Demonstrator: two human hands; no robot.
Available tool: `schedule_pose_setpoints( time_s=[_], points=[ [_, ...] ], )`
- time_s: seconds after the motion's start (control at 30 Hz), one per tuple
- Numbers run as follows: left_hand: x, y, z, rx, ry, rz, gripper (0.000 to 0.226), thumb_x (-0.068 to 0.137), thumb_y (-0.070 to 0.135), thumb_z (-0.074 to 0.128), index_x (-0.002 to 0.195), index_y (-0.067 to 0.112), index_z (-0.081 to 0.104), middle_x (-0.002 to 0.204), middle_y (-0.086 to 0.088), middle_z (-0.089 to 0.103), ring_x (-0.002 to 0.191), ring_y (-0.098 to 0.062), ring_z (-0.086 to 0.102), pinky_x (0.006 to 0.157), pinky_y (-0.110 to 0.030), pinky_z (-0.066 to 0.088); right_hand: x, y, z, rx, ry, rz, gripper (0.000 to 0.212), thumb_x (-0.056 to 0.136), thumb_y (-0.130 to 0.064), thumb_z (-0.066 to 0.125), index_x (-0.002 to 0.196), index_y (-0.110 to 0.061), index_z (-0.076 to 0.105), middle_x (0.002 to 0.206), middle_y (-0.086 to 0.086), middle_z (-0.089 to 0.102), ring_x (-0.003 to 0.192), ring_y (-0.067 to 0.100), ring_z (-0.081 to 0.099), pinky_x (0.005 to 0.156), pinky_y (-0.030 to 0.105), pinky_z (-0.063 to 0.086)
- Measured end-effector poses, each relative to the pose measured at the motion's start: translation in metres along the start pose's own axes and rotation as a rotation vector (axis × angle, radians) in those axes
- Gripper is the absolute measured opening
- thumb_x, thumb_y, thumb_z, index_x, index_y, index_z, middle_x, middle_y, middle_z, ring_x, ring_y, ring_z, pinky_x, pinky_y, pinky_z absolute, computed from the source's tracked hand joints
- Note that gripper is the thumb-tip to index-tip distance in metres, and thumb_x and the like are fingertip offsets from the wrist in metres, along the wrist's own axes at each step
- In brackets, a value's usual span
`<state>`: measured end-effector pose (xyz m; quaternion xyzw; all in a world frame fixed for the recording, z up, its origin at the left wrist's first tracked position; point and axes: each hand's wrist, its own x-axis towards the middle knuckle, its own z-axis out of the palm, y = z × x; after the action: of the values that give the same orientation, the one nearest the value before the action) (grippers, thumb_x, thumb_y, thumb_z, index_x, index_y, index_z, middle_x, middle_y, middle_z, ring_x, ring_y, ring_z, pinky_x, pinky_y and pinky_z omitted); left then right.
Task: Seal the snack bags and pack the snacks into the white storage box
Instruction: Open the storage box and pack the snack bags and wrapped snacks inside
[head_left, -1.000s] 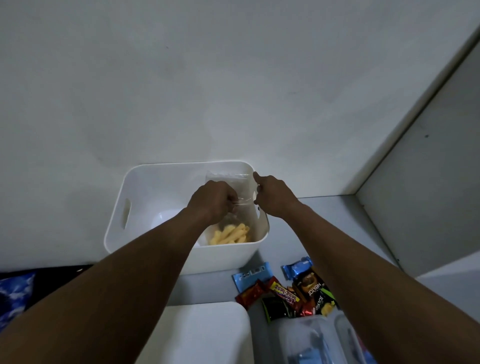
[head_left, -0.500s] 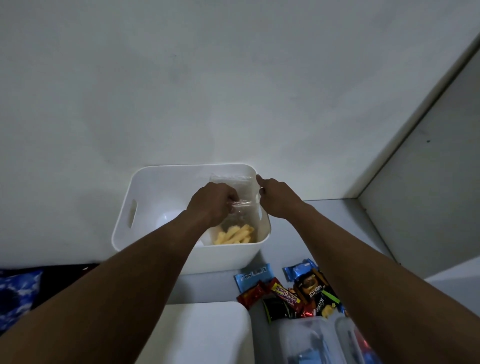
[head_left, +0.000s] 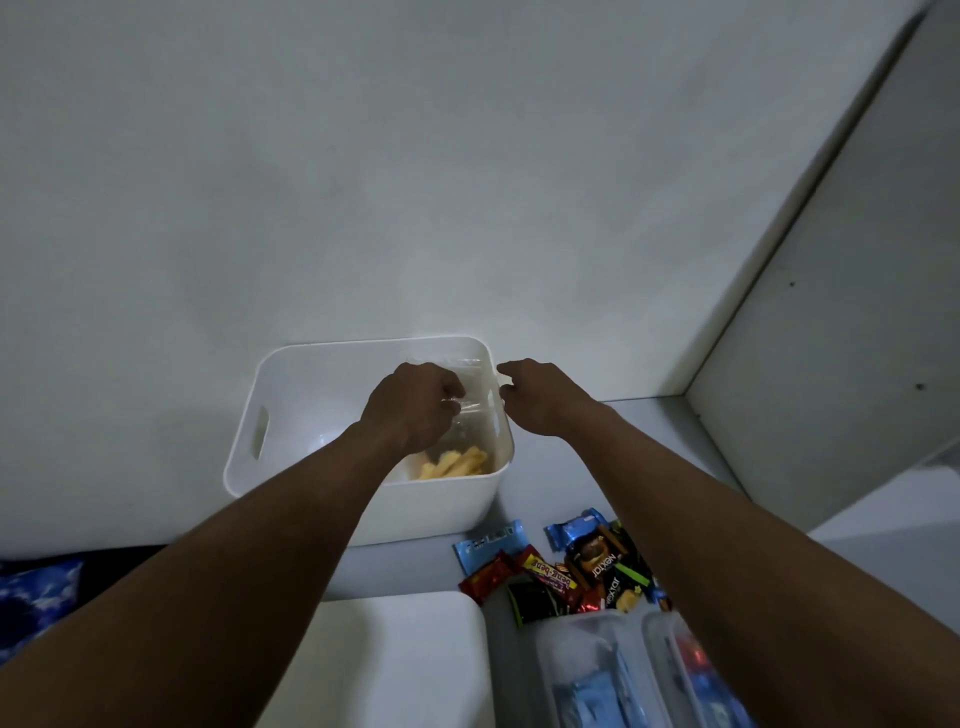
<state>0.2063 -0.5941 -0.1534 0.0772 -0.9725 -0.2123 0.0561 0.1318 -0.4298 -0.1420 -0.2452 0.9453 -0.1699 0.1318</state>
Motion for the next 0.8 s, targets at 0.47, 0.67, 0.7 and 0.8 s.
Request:
schedule_pose_setpoints(
  time_s=[0.47,0.67,0.7,0.8],
  points=[
    [-0.087,0.1,-0.01,-0.125,0.1,-0.037,0.028,0.093,0.031,0.061,0.119,0.023,0.069,0.125,-0.001,0.067,0.115,-0.021,0.059,0.095,-0.031,0.043,-0.09,0.032,-0.042,-0.012,-0.017,-0.056,0.056,0.102,-0.032,0.047,0.154,-0.014,0.032,0.157,0.007,0.037,0.142,0.026,0.038,0.112,0.034,0.033],
    [-0.141,0.136,0.046,-0.149,0.07,-0.049,0.03,0.093,0.035,0.06,0.121,0.027,0.066,0.128,-0.001,0.064,0.122,-0.022,0.054,0.102,-0.039,0.044,-0.155,0.082,-0.029,-0.019,-0.067,-0.022,0.059,0.103,-0.034,0.045,0.156,-0.013,0.027,0.158,0.008,0.035,0.143,0.025,0.035,0.113,0.035,0.032],
    [-0.152,0.141,0.058,-0.152,0.057,-0.052,0.031,0.093,0.035,0.061,0.123,0.027,0.065,0.128,-0.002,0.063,0.122,-0.023,0.054,0.101,-0.039,0.044,-0.166,0.092,-0.024,-0.008,-0.076,-0.007,0.059,0.103,-0.033,0.046,0.156,-0.013,0.027,0.158,0.009,0.035,0.143,0.025,0.036,0.113,0.035,0.032],
    [-0.18,0.155,0.089,-0.154,0.019,-0.059,0.039,0.09,0.032,0.064,0.128,0.024,0.062,0.13,-0.005,0.061,0.12,-0.026,0.053,0.1,-0.039,0.045,-0.197,0.121,-0.006,0.018,-0.089,0.052,0.054,0.102,-0.03,0.048,0.15,-0.009,0.035,0.152,0.013,0.042,0.137,0.028,0.042,0.11,0.037,0.037]
  ],
)
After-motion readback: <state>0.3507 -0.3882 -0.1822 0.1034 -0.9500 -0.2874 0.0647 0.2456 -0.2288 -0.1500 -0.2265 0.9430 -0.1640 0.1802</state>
